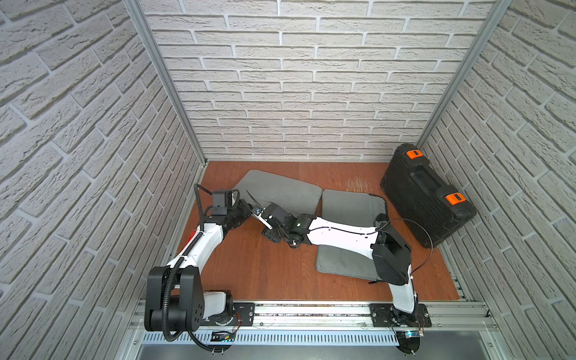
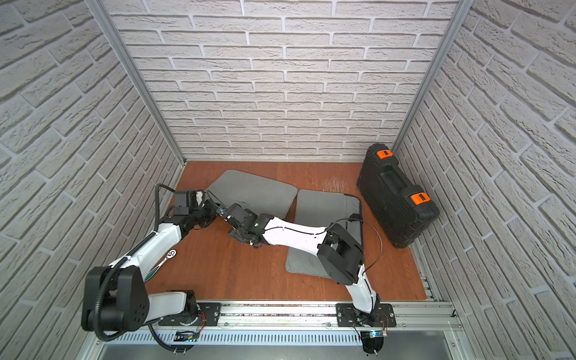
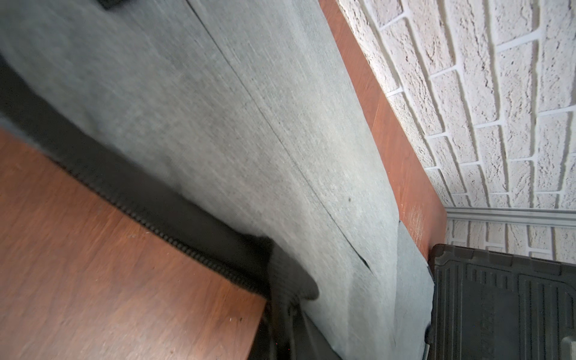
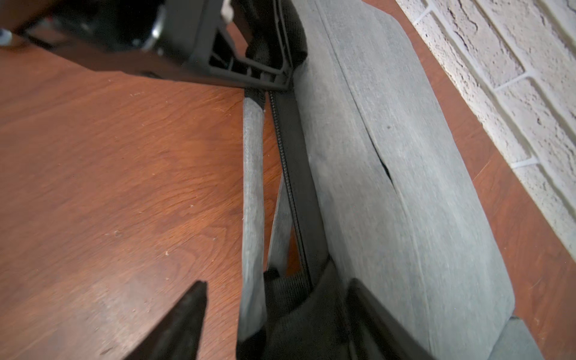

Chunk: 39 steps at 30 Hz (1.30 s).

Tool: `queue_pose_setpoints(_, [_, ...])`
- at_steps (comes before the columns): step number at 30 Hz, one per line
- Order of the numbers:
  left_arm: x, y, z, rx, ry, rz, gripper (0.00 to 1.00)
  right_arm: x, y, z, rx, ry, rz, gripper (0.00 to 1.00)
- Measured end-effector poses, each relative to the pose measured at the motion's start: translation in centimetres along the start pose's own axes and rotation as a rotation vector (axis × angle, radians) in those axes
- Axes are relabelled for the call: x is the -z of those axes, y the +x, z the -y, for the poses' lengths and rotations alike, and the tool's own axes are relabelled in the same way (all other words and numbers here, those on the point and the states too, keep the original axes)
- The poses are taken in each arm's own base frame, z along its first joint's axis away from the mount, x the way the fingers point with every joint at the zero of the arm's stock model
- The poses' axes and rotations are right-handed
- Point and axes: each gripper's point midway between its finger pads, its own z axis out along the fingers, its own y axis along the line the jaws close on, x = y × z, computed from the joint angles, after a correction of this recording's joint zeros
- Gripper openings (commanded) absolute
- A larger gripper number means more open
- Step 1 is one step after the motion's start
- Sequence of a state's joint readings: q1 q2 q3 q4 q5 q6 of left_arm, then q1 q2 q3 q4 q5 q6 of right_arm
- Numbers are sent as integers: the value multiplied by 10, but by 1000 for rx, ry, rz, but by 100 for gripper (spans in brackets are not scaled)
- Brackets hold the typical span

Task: Open the zippered laptop bag and take out the laptop
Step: Open the zippered laptop bag at the center of the board.

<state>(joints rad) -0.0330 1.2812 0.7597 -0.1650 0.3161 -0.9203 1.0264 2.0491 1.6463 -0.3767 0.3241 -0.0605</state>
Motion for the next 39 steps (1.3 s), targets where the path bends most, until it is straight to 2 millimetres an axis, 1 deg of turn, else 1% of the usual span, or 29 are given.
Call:
queue_pose_setpoints(1, [0,0,0,1,0,-1,1,-4,0,-1,2,4,-5,50])
queue_pose_setpoints(3, [0,1,-1,2,-1,-3,1,-10,3,-1,7,17,-17,34])
queue_pose_setpoints(5, [0,1,-3,11,-3,-5,1,-13,5,0,11,32,-27,12])
queue_pose_setpoints(6, [-1,2,-4,16,-5,-5,1,-14,5,1,10,37,-29,6])
queue_pose_setpoints(7, [0,1,-5,22,-7,-5,3,-14,4,2,8,41,-29,6])
queue_pose_setpoints(8, [0,1,-7,28,-9,-5,8,-13,3,2,7,42,-26,6])
queue_pose_setpoints(9, [0,1,-8,30,-11,-4,15,-13,2,2,5,40,-24,6])
queue_pose_setpoints(10, [0,1,-9,31,-10,-3,26,-13,2,2,4,38,-23,6])
queue_pose_setpoints(12, [3,-1,-8,38,2,6,35,-13,1,0,4,30,-22,6])
queue_pose_setpoints(14, [9,-5,-3,37,25,28,50,-13,1,-1,3,20,-22,6])
queue_pose_setpoints(16, [14,-9,0,36,43,48,60,-12,1,-2,-1,13,-20,6])
queue_pose_setpoints(17, [17,-11,1,35,51,59,62,-12,0,-3,-6,9,-19,6])
queue_pose_setpoints(22, [23,-13,0,35,63,79,66,-11,-1,-2,-29,-11,-15,6])
queue_pose_setpoints(28, [22,-11,1,50,76,71,67,-7,-7,-5,-55,-49,1,6])
queue_pose_setpoints(29, [22,-11,2,51,82,72,68,-5,-9,-5,-59,-54,6,6])
queue_pose_setpoints(30, [21,-11,3,54,83,70,71,-3,-11,-5,-62,-59,11,6])
queue_pose_setpoints(31, [20,-10,3,60,83,68,78,-1,-13,-4,-65,-63,17,6])
queue_pose_setpoints(32, [19,-9,3,64,83,65,86,1,-16,-4,-69,-67,25,6])
queue_pose_setpoints(33, [18,-8,3,67,82,68,97,3,-18,-3,-72,-70,30,6])
queue_pose_setpoints(35, [15,-3,-1,84,72,69,98,7,-24,-2,-79,-77,46,6])
queue_pose_setpoints(39, [8,13,-13,118,49,58,98,12,-29,-3,-87,-97,63,6])
